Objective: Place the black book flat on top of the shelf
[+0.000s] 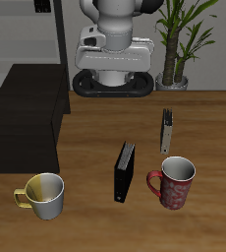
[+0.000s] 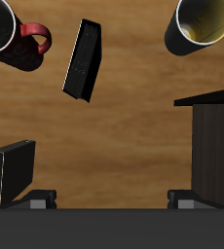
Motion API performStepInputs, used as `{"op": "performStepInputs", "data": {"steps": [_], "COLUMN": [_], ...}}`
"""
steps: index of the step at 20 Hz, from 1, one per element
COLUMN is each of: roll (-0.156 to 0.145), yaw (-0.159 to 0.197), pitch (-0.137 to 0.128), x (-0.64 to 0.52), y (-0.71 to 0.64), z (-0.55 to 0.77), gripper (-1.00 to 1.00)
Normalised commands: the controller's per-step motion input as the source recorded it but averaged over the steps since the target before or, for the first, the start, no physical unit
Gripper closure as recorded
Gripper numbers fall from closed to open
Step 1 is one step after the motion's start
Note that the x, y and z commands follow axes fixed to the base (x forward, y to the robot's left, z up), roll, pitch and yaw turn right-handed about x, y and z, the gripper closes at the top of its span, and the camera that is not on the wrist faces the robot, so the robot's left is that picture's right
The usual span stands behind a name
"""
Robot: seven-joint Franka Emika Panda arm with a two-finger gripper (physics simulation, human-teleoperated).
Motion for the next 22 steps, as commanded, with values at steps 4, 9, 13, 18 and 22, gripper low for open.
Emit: {"op": "performStepInputs", "data": {"steps": [4, 9, 13, 18, 22], "roll": [-0.029, -0.022, -0.047, -0.012, -0.014], "yaw": [-0.011, 0.027, 0.033, -0.056, -0.008], "pitch": [0.011, -0.013, -0.009, -0.007, -0.052], "x": [0.17, 0.22, 0.36, 0.28, 0.33], "y": [0.13, 0.12, 0.0, 0.0, -0.04], "z": [0.02, 0.04, 0.02, 0.02, -0.03], "gripper": [-1.0, -1.0, -1.0, -1.0, -1.0]}}
